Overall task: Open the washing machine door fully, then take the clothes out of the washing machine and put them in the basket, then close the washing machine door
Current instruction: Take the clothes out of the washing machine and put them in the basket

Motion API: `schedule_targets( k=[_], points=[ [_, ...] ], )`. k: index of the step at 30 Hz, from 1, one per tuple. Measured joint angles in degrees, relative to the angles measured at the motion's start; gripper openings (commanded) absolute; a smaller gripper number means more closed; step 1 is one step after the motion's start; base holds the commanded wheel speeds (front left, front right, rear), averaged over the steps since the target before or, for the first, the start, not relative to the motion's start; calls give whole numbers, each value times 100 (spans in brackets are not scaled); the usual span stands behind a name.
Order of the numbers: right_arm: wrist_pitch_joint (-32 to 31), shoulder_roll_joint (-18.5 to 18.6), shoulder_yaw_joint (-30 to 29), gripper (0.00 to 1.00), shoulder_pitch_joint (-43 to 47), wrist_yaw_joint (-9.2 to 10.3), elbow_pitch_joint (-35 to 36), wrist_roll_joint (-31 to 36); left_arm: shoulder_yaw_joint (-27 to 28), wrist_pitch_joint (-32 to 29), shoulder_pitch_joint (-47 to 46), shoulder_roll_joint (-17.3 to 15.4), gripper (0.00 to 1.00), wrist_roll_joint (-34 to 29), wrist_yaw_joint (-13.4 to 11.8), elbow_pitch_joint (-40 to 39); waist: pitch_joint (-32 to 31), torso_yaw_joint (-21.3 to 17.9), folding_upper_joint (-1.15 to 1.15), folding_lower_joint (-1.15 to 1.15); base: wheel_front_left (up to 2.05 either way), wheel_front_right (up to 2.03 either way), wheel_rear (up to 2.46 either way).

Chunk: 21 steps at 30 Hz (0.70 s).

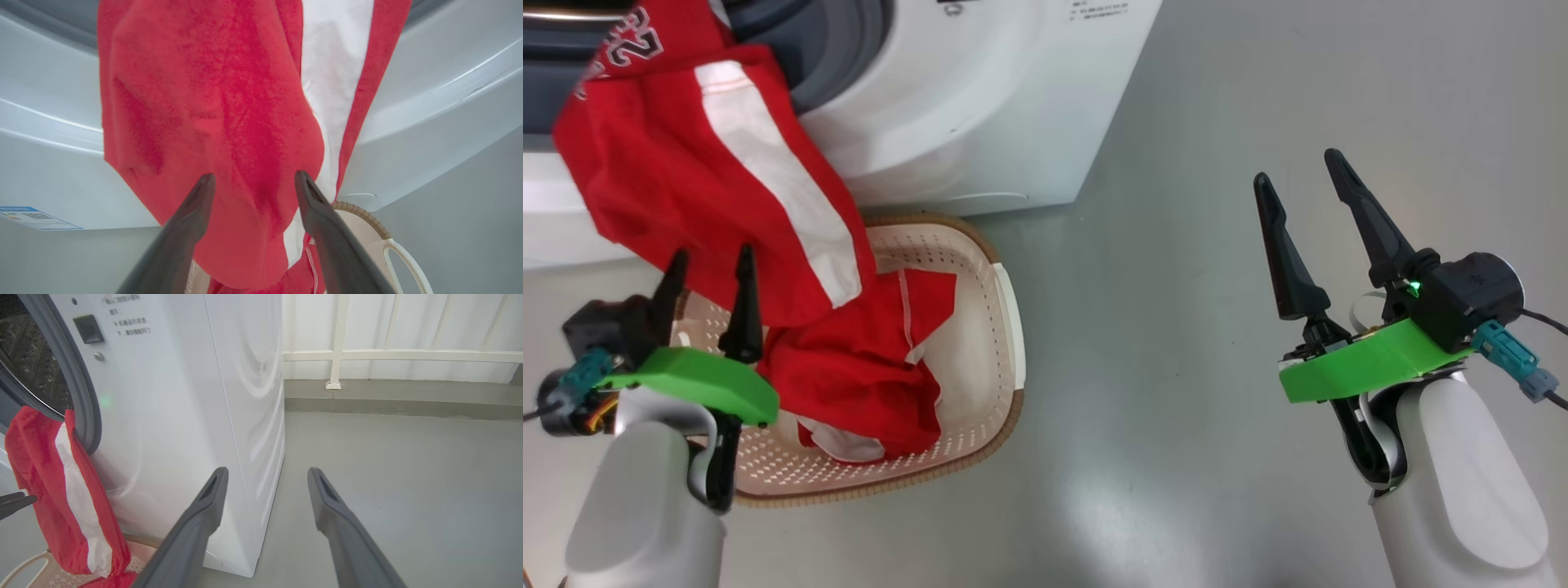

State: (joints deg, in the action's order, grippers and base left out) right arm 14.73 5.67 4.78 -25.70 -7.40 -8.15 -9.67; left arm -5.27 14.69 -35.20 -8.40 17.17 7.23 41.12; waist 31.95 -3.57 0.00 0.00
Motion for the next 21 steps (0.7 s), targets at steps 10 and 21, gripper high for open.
schedule_targets(
  k=[10, 21],
  points=[
    [0, 25, -21, 100, 219, 0, -10, -1, 677, 1, 1085, 175, 100, -515, 0, -1929, -310, 94, 0, 0, 0, 0, 0],
    [0, 78, -34, 100, 254, 0, -12, -8, 932, 1, 2028, 367, 100, -806, 1, -3401, -475, 114, 0, 0, 0, 0, 0]
  ],
)
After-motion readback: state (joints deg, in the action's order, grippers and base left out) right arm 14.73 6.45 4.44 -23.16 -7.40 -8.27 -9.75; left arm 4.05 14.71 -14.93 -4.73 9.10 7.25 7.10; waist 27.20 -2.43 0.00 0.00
